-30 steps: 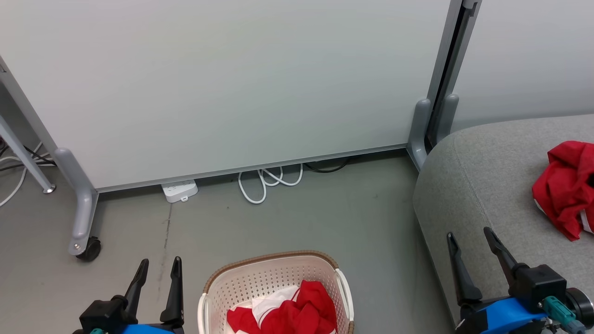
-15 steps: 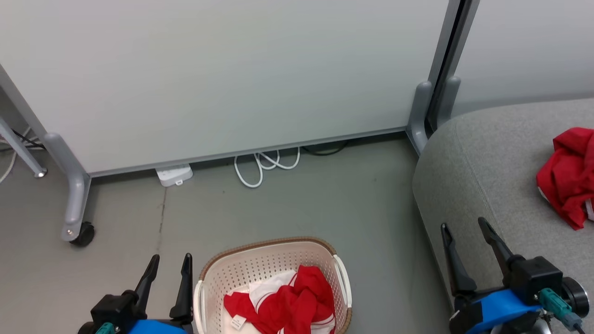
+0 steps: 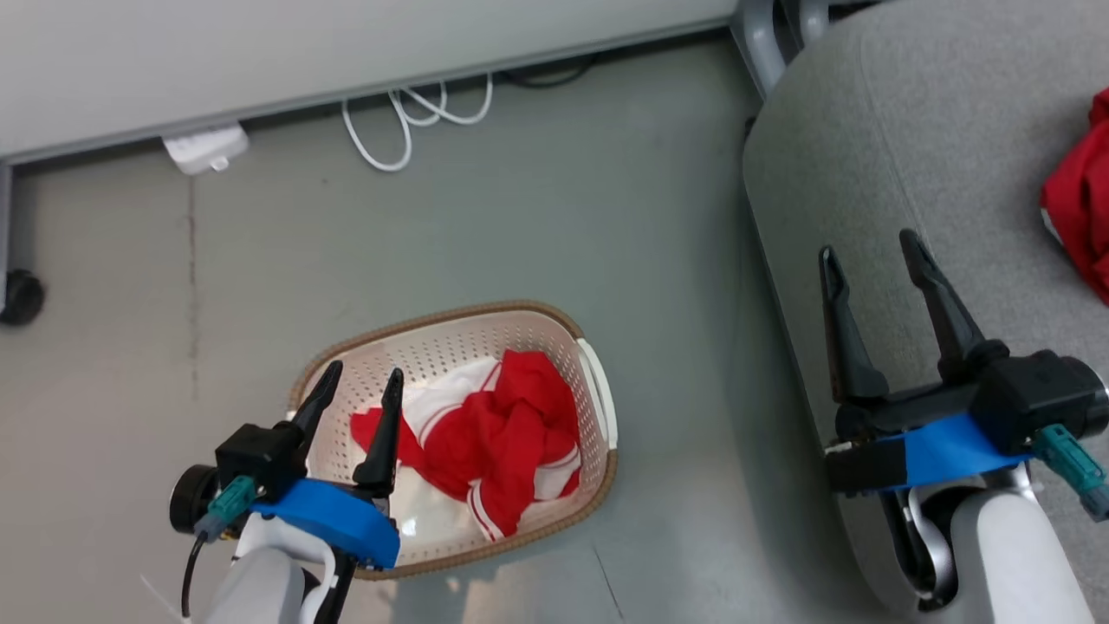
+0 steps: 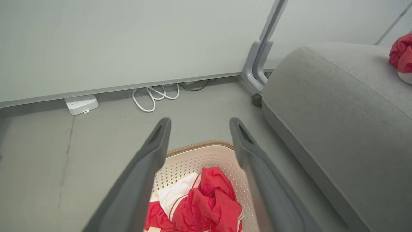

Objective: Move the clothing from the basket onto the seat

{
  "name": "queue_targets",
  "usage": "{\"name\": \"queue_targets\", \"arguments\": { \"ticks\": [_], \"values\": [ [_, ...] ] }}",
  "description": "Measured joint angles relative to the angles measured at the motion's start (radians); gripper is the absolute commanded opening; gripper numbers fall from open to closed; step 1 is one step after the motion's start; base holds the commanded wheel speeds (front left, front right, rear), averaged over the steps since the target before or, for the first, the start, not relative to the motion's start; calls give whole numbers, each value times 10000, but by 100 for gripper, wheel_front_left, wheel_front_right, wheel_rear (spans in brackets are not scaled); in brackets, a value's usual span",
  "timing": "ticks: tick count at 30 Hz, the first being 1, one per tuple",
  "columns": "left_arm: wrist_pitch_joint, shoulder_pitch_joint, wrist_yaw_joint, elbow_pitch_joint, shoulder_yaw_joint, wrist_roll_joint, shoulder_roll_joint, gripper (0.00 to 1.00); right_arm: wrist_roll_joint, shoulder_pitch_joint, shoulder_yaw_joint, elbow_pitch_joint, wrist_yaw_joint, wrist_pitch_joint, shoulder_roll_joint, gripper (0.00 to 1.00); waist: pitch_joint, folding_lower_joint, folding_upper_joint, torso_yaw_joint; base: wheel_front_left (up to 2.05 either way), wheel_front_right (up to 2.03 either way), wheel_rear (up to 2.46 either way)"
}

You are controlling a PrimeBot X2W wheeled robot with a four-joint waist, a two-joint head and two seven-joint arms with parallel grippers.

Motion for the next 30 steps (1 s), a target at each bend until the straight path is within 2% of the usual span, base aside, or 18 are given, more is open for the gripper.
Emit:
{"name": "queue_targets", "arguments": {
  "ticks": [12, 23, 25, 30],
  "values": [
    [29, -2261, -13, 2424, -1854, -192, 848, 100, 485, -1447, 713, 614, -2, -848, 19, 100, 2667, 1, 0, -1445, 0, 0, 0],
    [763, -3870, -12, 4280, -3246, -426, 1670, 100, 1304, -2111, 1549, 1344, -2, -1574, 23, 100, 4425, 0, 0, -3047, 0, 0, 0],
    [859, -3964, -13, 4447, -3323, -326, 1764, 100, 1367, -2169, 1622, 1383, 0, -1624, 25, 100, 4543, 0, 0, -3148, 0, 0, 0],
    [1227, -4473, 487, 5187, -3400, -138, 1916, 100, 1605, -2406, 1977, 1563, -2, -1783, 31, 100, 5038, 0, 0, -3579, 0, 0, 0]
  ]
}}
